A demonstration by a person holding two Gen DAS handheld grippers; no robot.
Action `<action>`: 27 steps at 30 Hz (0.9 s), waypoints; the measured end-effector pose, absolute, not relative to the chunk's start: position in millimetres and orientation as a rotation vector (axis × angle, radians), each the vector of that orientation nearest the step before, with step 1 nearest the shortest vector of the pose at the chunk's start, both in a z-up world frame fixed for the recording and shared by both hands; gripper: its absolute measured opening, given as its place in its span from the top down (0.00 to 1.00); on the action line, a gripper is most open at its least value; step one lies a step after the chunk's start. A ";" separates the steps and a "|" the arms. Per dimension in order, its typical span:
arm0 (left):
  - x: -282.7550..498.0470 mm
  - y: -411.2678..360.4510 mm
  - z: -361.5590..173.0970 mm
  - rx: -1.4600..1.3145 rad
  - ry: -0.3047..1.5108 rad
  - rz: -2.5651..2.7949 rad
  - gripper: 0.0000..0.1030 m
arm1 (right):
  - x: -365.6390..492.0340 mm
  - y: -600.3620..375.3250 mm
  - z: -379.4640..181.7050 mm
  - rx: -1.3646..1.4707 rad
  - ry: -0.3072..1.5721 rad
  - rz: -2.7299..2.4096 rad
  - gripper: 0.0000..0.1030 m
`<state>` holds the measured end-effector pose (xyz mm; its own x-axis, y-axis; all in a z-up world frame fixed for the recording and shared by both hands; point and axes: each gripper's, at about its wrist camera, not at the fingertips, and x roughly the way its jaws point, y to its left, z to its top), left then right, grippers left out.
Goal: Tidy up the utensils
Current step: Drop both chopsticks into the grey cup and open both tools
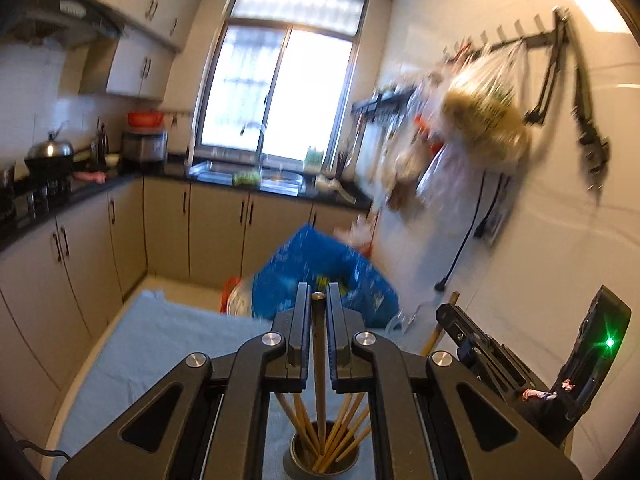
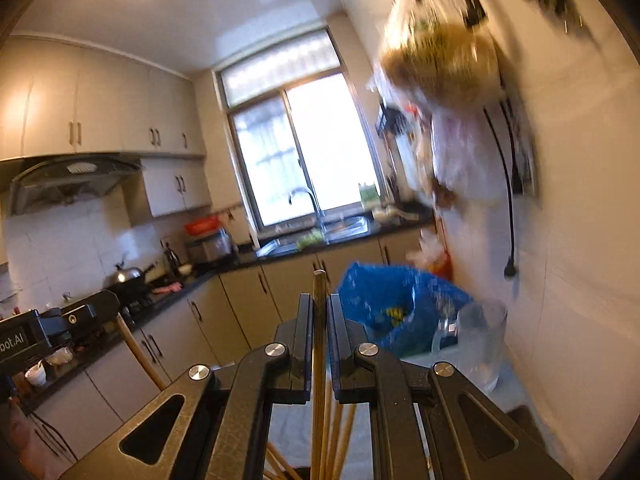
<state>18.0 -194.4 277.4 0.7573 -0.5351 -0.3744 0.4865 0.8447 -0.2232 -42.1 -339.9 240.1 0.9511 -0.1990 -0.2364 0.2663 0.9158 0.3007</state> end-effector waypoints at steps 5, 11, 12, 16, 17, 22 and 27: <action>34.6 -197.3 246.7 -0.110 0.527 -0.540 0.94 | -28.6 -358.1 203.5 0.412 0.296 -0.239 0.93; 26.9 -189.9 245.3 -0.135 0.539 -0.555 0.91 | -33.0 -372.0 189.3 0.481 0.340 -0.237 0.86; 23.0 -186.5 248.5 -0.136 0.532 -0.555 0.85 | -34.9 -371.0 190.4 0.481 0.342 -0.237 0.84; 0.4 -169.5 259.2 -0.143 0.491 -0.542 0.72 | -50.8 -364.9 199.4 0.465 0.325 -0.233 0.78; -7.9 -162.9 262.1 -0.141 0.480 -0.536 0.71 | -56.0 -362.5 201.2 0.462 0.321 -0.230 0.78; -43.4 -132.1 266.0 -0.132 0.443 -0.510 0.56 | -82.9 -350.0 205.3 0.446 0.324 -0.213 0.68; -72.4 -107.4 246.4 -0.067 0.465 -0.441 0.47 | -105.8 -336.6 195.0 0.432 0.367 -0.200 0.58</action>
<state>-72.4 -107.4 246.4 0.8014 -0.4265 -0.4194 0.3962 0.9038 -0.1620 -105.8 -336.6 195.0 0.9154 -0.1112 -0.3868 0.2647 0.8903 0.3706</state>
